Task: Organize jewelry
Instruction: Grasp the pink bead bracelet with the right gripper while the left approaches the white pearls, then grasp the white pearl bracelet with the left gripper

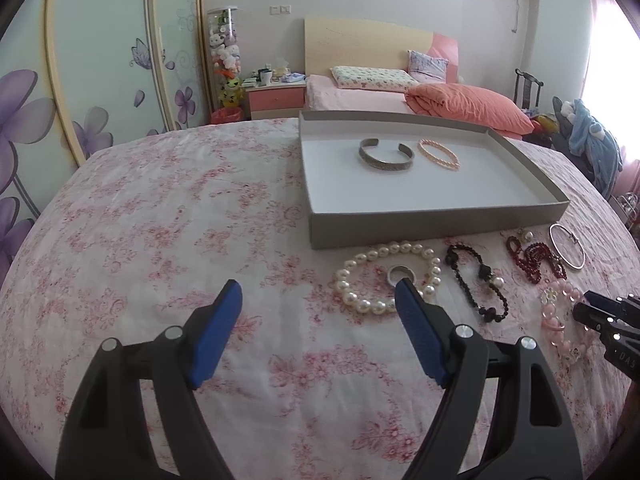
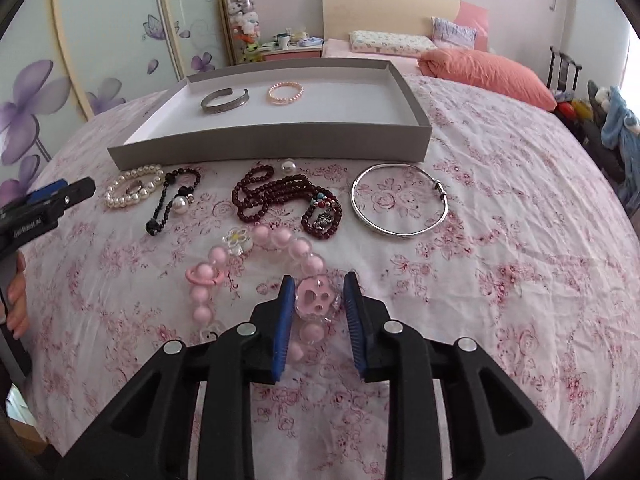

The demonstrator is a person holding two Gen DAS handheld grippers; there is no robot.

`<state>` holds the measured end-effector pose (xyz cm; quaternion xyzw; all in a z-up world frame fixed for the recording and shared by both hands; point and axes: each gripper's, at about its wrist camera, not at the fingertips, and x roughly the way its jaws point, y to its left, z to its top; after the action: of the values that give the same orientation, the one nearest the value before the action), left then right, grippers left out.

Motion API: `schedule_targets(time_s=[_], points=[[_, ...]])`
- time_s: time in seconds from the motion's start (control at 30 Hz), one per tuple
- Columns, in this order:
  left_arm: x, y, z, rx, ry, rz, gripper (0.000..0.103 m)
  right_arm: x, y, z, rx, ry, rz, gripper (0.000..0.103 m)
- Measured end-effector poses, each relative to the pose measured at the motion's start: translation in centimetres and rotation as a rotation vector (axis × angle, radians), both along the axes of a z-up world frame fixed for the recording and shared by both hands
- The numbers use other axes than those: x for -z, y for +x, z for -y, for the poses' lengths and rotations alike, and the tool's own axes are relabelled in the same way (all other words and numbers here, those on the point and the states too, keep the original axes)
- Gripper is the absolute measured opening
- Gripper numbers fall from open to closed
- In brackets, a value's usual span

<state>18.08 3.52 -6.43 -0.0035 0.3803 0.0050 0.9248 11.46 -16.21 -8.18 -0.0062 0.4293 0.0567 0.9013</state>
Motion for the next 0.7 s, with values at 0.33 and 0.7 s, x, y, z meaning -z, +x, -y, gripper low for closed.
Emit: schedule_targets(time_s=[0.33,0.7], points=[[1.3,3.1,0.9,-0.019,-0.007,-0.089,0.056,-0.1,0.0,-0.1,0.001,0.006,-0.001,0.024],[2.1,3.2,1.8,-0.019,0.022,-0.124,0.035,0.0,-0.1,-0.1,0.001,0.001,0.0,0.025]])
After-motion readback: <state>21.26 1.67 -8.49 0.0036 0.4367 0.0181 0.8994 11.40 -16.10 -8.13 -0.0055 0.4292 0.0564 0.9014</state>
